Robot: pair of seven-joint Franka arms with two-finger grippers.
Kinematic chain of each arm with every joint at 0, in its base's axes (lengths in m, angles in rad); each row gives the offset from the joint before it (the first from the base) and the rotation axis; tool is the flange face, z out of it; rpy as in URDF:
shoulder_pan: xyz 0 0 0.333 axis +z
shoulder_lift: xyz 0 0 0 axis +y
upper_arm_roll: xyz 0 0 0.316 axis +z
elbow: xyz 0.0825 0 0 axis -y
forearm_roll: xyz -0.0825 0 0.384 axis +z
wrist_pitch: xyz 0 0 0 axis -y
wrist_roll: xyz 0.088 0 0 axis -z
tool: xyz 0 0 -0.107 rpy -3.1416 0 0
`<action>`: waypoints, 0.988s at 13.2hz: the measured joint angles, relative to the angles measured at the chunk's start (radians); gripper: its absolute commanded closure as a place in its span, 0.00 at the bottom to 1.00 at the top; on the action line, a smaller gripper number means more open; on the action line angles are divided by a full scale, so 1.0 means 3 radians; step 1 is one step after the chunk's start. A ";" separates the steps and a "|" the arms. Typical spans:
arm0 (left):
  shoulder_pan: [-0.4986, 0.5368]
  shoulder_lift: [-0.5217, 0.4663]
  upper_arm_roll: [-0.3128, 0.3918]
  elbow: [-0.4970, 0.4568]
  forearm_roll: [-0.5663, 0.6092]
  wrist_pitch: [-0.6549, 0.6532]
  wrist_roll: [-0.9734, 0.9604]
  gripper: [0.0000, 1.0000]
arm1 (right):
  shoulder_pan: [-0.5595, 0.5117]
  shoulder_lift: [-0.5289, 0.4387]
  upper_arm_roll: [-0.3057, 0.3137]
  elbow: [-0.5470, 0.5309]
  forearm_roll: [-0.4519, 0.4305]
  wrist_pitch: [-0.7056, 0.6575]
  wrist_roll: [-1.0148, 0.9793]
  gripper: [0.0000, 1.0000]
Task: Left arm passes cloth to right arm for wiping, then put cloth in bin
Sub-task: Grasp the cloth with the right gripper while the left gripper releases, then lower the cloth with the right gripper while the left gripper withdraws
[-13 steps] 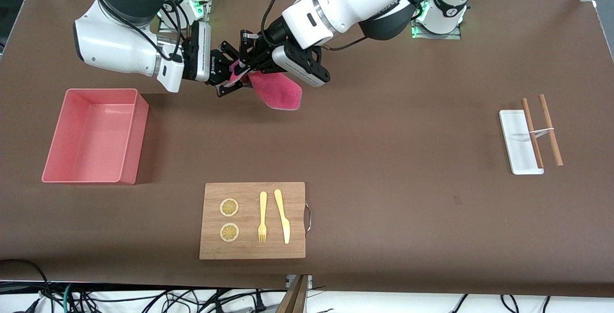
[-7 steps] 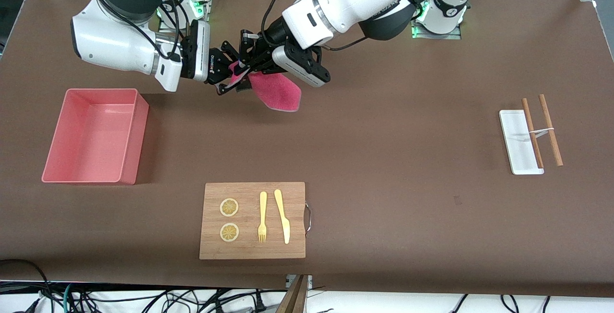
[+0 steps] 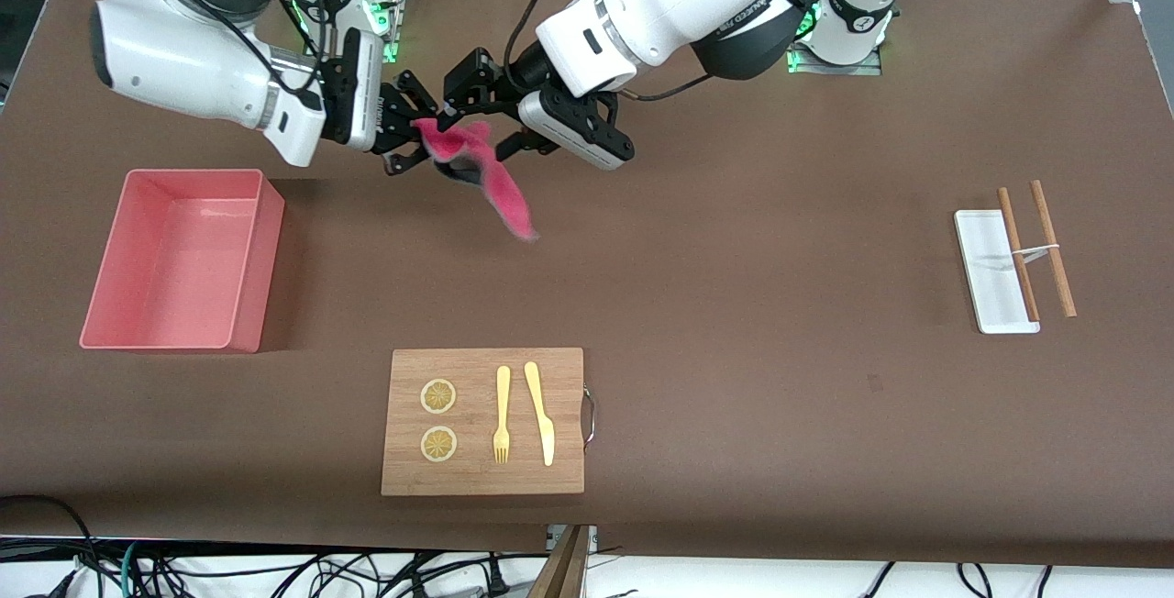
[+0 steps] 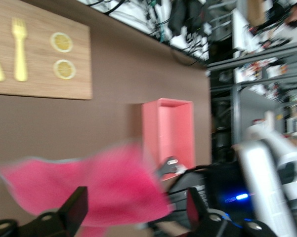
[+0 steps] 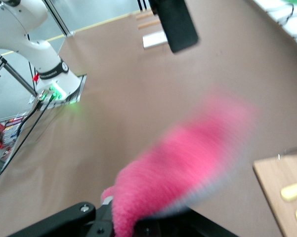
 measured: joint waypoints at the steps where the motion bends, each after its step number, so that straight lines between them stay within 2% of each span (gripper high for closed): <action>1: 0.0053 -0.0033 0.0016 0.0002 0.0159 -0.0239 -0.0004 0.00 | -0.0002 -0.0016 -0.0094 0.0047 -0.0147 -0.0144 0.0138 1.00; 4: 0.0285 -0.0168 0.0035 0.0003 0.0574 -0.0998 -0.0003 0.00 | -0.0011 -0.0040 -0.0355 0.0146 -0.0631 -0.0443 0.0527 1.00; 7: 0.0489 -0.0235 0.0039 0.0002 0.1130 -0.1688 -0.0002 0.00 | -0.0012 -0.0054 -0.0507 0.0175 -0.1143 -0.0553 0.1037 1.00; 10: 0.0662 -0.0236 0.0043 -0.0002 0.1642 -0.2061 -0.0002 0.00 | -0.0012 -0.0045 -0.0561 0.0169 -0.1756 -0.0564 0.1955 1.00; 13: 0.0896 -0.0260 0.0046 0.0001 0.2019 -0.2363 0.0054 0.00 | -0.0005 0.0048 -0.0551 0.0163 -0.2171 -0.0555 0.2800 1.00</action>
